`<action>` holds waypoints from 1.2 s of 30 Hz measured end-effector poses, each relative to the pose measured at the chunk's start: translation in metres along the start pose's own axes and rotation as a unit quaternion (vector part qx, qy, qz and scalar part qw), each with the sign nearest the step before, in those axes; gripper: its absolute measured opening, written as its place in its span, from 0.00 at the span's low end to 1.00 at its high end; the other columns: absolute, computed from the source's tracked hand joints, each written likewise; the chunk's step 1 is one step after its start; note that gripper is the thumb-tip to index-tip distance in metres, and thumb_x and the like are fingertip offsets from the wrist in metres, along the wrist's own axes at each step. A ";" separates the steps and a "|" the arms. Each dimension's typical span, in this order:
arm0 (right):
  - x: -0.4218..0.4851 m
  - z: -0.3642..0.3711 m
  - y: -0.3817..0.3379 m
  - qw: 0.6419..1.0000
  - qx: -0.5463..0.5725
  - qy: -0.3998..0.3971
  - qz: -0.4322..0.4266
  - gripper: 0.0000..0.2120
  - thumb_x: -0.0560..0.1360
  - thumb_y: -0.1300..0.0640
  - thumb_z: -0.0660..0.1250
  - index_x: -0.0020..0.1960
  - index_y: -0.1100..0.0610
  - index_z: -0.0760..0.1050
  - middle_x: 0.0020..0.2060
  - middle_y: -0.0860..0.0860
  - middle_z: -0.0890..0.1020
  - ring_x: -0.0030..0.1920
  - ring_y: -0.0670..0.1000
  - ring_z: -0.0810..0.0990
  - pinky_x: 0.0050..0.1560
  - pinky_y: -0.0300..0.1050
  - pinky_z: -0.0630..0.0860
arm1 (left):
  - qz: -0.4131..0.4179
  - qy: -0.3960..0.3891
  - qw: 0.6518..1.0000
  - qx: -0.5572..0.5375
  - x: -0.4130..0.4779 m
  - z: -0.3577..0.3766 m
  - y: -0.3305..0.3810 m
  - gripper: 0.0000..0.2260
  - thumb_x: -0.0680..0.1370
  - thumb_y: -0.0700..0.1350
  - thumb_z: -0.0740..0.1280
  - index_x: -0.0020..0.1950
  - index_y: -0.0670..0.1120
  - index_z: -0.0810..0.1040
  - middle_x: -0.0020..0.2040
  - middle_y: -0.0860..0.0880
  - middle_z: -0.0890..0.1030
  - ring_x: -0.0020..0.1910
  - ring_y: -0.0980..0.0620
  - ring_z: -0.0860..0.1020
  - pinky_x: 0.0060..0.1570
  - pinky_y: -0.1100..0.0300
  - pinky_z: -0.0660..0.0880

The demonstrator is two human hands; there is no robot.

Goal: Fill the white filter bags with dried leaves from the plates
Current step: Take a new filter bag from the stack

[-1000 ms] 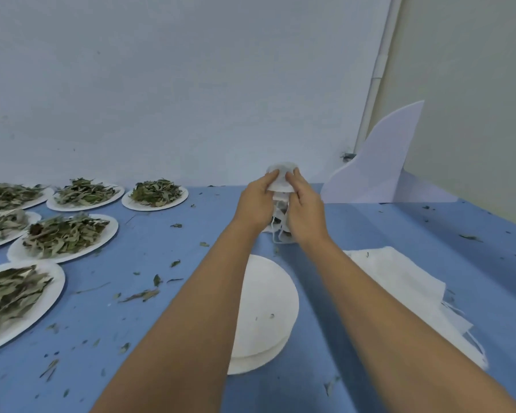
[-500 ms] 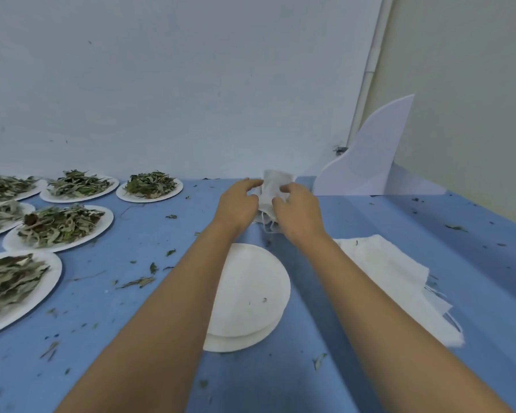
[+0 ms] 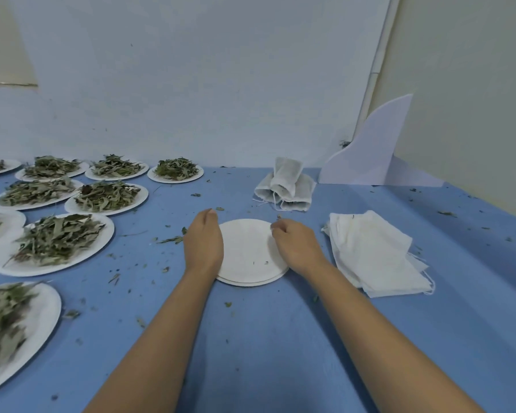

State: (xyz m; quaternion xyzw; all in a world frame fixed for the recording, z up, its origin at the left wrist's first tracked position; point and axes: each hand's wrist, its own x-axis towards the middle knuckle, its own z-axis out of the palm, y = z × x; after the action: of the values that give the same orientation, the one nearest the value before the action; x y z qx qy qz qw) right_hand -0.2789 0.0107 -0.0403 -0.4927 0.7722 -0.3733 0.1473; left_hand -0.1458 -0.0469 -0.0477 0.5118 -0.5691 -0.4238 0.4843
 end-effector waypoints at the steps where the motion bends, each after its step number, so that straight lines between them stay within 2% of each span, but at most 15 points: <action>1: -0.002 0.001 0.000 1.000 -0.012 0.003 -0.003 0.16 0.79 0.62 0.55 0.58 0.72 0.73 0.57 0.63 0.78 0.59 0.60 0.73 0.54 0.48 0.66 | 0.004 0.006 1.000 -0.011 -0.002 0.001 0.000 0.17 0.83 0.47 0.52 0.68 0.44 0.72 0.64 0.49 0.75 0.57 0.55 0.70 0.53 0.64 0.60; 4: -0.006 0.002 0.003 0.998 -0.050 0.031 -0.012 0.15 0.79 0.61 0.55 0.58 0.68 0.74 0.56 0.60 0.79 0.57 0.59 0.74 0.53 0.49 0.67 | 0.010 0.046 0.999 -0.014 -0.005 0.002 -0.002 0.16 0.83 0.47 0.52 0.62 0.42 0.75 0.46 0.56 0.74 0.45 0.57 0.68 0.45 0.65 0.59; 5: -0.007 0.002 0.004 0.997 -0.063 0.040 -0.021 0.14 0.79 0.61 0.55 0.57 0.67 0.74 0.55 0.59 0.79 0.57 0.59 0.74 0.53 0.48 0.66 | 0.017 0.054 0.998 -0.004 -0.006 0.002 -0.001 0.16 0.83 0.47 0.52 0.61 0.42 0.75 0.45 0.57 0.73 0.45 0.57 0.69 0.45 0.64 0.60; 10: -0.010 -0.013 0.005 0.985 -0.023 0.157 -0.062 0.14 0.79 0.61 0.56 0.60 0.62 0.74 0.60 0.55 0.77 0.61 0.55 0.72 0.54 0.44 0.65 | 0.147 0.064 0.983 0.088 -0.018 0.013 0.012 0.13 0.81 0.46 0.56 0.62 0.46 0.76 0.57 0.52 0.78 0.58 0.52 0.74 0.50 0.63 0.64; 13: -0.006 -0.035 0.014 0.963 -0.054 0.262 -0.011 0.15 0.78 0.60 0.58 0.64 0.58 0.71 0.63 0.52 0.75 0.65 0.53 0.70 0.63 0.45 0.62 | 0.188 -0.047 0.977 0.091 -0.032 0.037 0.031 0.10 0.79 0.41 0.59 0.55 0.45 0.79 0.51 0.49 0.81 0.51 0.51 0.77 0.45 0.66 0.66; 15: -0.005 -0.045 0.022 0.957 -0.039 0.279 0.069 0.17 0.78 0.58 0.58 0.67 0.57 0.68 0.66 0.51 0.72 0.68 0.54 0.67 0.70 0.52 0.59 | 0.151 -0.152 0.974 0.067 -0.045 0.057 0.044 0.09 0.77 0.38 0.60 0.51 0.43 0.80 0.49 0.46 0.82 0.49 0.48 0.79 0.51 0.59 0.73; 17: -0.005 -0.048 0.027 0.956 0.051 0.268 0.111 0.18 0.78 0.58 0.57 0.67 0.57 0.67 0.67 0.53 0.69 0.67 0.55 0.67 0.68 0.54 0.63 | 0.117 -0.231 0.963 0.067 -0.057 0.075 0.051 0.09 0.76 0.37 0.60 0.47 0.42 0.80 0.46 0.43 0.83 0.45 0.45 0.81 0.49 0.57 0.77; 19: -0.005 -0.048 0.032 0.948 0.121 0.274 0.110 0.17 0.79 0.59 0.55 0.67 0.58 0.67 0.67 0.53 0.70 0.66 0.55 0.68 0.63 0.48 0.65 | 0.105 -0.272 0.950 0.112 -0.065 0.087 0.052 0.10 0.75 0.36 0.59 0.38 0.43 0.77 0.42 0.40 0.83 0.36 0.47 0.78 0.39 0.66 0.76; 22: -0.003 -0.051 0.037 0.933 0.178 0.293 0.108 0.16 0.79 0.60 0.53 0.65 0.59 0.68 0.65 0.54 0.72 0.64 0.53 0.70 0.55 0.42 0.63 | 0.075 -0.297 0.943 0.132 -0.069 0.096 0.048 0.15 0.75 0.35 0.59 0.29 0.45 0.69 0.36 0.38 0.80 0.34 0.46 0.74 0.40 0.58 0.76; 23: -0.003 -0.051 0.036 0.930 0.193 0.296 0.105 0.15 0.79 0.61 0.53 0.64 0.60 0.69 0.65 0.54 0.72 0.63 0.52 0.70 0.53 0.41 0.63 | 0.067 -0.302 0.942 0.127 -0.070 0.097 0.047 0.16 0.75 0.35 0.59 0.28 0.45 0.68 0.32 0.41 0.78 0.32 0.47 0.74 0.39 0.58 0.77; 25: -0.003 -0.051 0.034 0.925 0.216 0.295 0.098 0.14 0.79 0.61 0.54 0.63 0.59 0.70 0.63 0.54 0.74 0.60 0.51 0.72 0.53 0.40 0.63 | 0.079 -0.296 0.942 0.141 -0.072 0.097 0.046 0.15 0.73 0.33 0.61 0.27 0.45 0.70 0.27 0.47 0.75 0.27 0.52 0.73 0.29 0.67 0.72; 27: -0.005 -0.050 0.031 0.923 0.236 0.291 0.089 0.14 0.79 0.61 0.54 0.63 0.59 0.70 0.61 0.53 0.75 0.57 0.50 0.72 0.53 0.40 0.64 | 0.102 -0.277 0.943 0.154 -0.072 0.098 0.045 0.11 0.71 0.33 0.62 0.30 0.42 0.75 0.30 0.45 0.77 0.30 0.51 0.73 0.26 0.68 0.66; 31: -0.008 -0.051 0.028 0.916 0.260 0.297 0.065 0.13 0.78 0.62 0.55 0.60 0.57 0.71 0.59 0.50 0.75 0.54 0.46 0.71 0.51 0.36 0.63 | 0.117 -0.213 0.963 0.113 -0.068 0.096 0.044 0.07 0.74 0.37 0.65 0.45 0.41 0.83 0.43 0.47 0.83 0.43 0.52 0.77 0.36 0.68 0.65; 33: -0.009 -0.052 0.027 0.911 0.262 0.317 0.037 0.12 0.77 0.63 0.55 0.58 0.54 0.71 0.58 0.49 0.75 0.54 0.45 0.71 0.50 0.33 0.62 | 0.119 -0.192 0.971 0.080 -0.064 0.091 0.045 0.05 0.76 0.39 0.65 0.46 0.43 0.81 0.45 0.50 0.82 0.47 0.52 0.77 0.40 0.68 0.65; 36: -0.010 -0.053 0.026 0.911 0.223 0.345 0.014 0.16 0.76 0.65 0.58 0.62 0.55 0.70 0.61 0.49 0.73 0.63 0.49 0.69 0.58 0.36 0.62 | 0.109 -0.151 0.982 0.011 -0.049 0.075 0.048 0.04 0.77 0.39 0.63 0.44 0.46 0.74 0.43 0.49 0.79 0.46 0.50 0.77 0.41 0.64 0.67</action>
State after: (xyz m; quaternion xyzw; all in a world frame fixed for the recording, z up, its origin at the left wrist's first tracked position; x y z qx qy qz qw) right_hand -0.3223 0.0479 -0.0245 -0.2764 0.6785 -0.6804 -0.0174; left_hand -0.2280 0.0065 -0.0190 0.3818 -0.6929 -0.4348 0.4302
